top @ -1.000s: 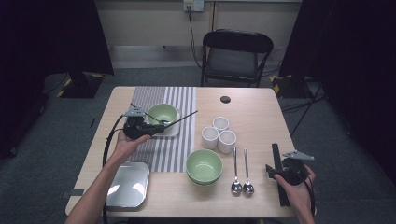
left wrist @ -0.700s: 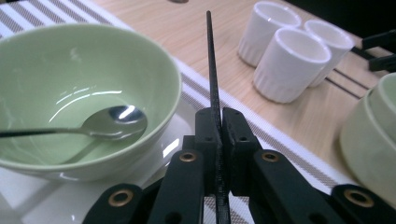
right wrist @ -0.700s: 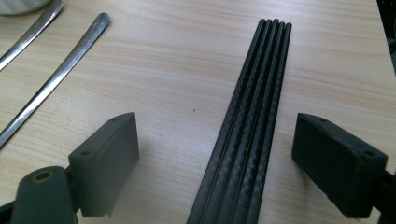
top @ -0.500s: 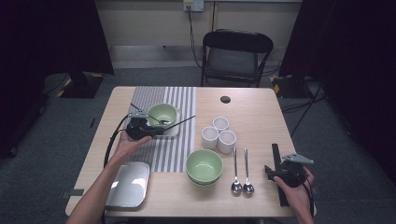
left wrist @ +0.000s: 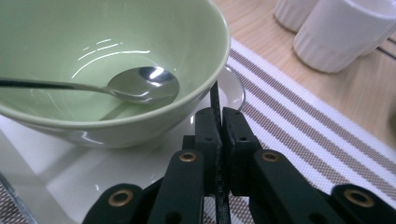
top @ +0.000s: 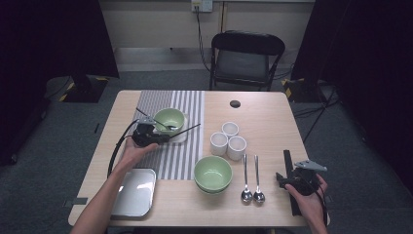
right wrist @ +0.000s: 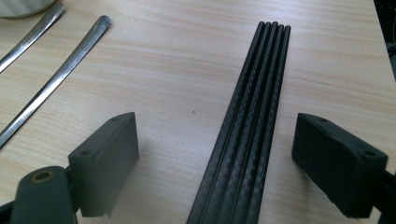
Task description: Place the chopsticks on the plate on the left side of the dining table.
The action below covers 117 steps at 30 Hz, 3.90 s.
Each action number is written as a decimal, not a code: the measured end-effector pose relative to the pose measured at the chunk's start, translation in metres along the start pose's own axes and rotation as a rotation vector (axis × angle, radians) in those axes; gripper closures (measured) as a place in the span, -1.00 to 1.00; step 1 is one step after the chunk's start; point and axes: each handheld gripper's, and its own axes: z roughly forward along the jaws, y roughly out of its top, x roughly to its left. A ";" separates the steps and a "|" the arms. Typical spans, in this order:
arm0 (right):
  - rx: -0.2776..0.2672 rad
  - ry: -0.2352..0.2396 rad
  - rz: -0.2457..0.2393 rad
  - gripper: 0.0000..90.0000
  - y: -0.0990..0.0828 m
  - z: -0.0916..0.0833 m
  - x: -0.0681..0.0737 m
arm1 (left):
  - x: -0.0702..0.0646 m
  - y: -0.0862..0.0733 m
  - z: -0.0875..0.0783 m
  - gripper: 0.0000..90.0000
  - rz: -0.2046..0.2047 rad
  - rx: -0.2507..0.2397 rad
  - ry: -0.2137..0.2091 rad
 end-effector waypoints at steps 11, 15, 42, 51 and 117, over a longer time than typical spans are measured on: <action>0.003 0.004 -0.002 -0.69 0.001 0.000 0.000 | 0.002 -0.002 0.006 0.90 0.016 0.032 0.028; 0.001 0.003 -0.003 -0.69 0.000 0.000 0.000 | 0.001 -0.003 0.006 0.89 0.020 0.028 0.029; -0.001 0.000 0.000 -0.69 0.000 0.000 0.000 | -0.001 -0.004 0.001 0.43 -0.022 0.010 0.020; -0.001 0.000 0.000 -0.69 0.000 0.000 0.000 | 0.001 -0.006 -0.021 0.19 -0.065 -0.040 0.019; 0.008 0.086 0.007 0.68 0.001 -0.016 0.003 | -0.042 -0.009 -0.057 -0.38 0.001 -0.102 -0.018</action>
